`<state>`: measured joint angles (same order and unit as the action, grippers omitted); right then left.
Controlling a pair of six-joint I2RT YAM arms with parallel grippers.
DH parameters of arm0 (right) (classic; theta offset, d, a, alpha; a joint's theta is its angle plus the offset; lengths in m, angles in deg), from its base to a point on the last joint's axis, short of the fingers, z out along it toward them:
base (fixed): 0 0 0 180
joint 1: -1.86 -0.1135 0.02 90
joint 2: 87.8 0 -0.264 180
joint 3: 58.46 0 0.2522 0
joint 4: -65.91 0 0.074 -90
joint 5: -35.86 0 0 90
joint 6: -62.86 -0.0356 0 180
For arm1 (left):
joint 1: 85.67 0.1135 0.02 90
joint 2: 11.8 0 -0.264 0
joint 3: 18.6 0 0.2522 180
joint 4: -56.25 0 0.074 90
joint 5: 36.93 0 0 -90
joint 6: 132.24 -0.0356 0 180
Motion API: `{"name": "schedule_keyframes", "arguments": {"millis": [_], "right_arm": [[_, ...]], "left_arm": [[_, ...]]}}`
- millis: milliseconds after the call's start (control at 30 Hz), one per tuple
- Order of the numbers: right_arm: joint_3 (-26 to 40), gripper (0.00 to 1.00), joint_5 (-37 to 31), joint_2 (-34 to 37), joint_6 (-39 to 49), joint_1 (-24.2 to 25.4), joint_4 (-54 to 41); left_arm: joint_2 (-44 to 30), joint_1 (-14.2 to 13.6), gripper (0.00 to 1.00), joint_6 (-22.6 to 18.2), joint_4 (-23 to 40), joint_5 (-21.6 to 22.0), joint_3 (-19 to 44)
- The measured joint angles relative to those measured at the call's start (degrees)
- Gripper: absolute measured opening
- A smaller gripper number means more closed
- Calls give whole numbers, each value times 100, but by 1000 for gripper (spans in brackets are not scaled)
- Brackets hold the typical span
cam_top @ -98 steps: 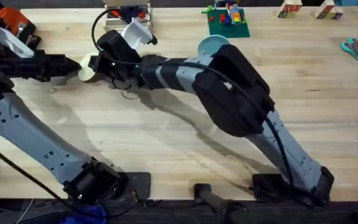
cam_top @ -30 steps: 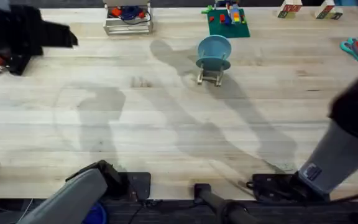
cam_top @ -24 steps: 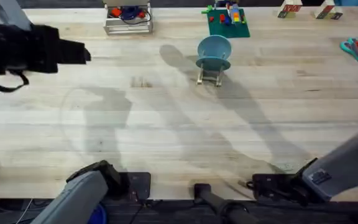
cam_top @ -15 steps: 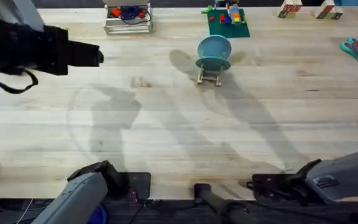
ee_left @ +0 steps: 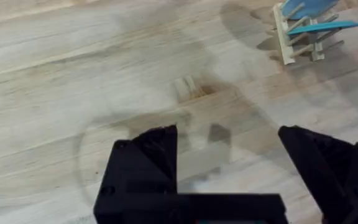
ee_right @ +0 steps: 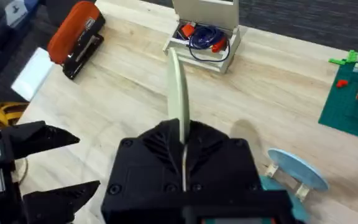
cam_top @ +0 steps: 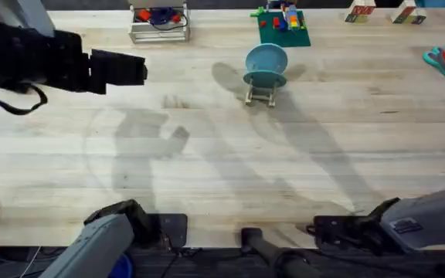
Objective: Pick up the plates from the table one by one and place each into a slot on the dish rack.
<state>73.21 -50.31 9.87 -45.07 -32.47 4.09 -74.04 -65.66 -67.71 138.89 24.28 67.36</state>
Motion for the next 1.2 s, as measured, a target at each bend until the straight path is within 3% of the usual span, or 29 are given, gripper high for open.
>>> {"name": "schedule_keyframes", "arguments": {"millis": [267,467,733,1033,1200], "right_arm": [[-2,31,-4,0,81,0,-7],[-24,31,-22,-81,535,0,-70],[-33,32,-70,-543,2203,0,-314],[-33,32,-108,-899,4667,0,-844],[-35,32,-191,-907,5567,0,-1129]], "left_arm": [[0,0,993,5,-174,59,0],[0,0,993,369,-238,605,0],[0,0,993,870,-245,1334,0],[0,0,993,968,-235,1488,0],[0,0,993,970,-224,1495,0]]}}
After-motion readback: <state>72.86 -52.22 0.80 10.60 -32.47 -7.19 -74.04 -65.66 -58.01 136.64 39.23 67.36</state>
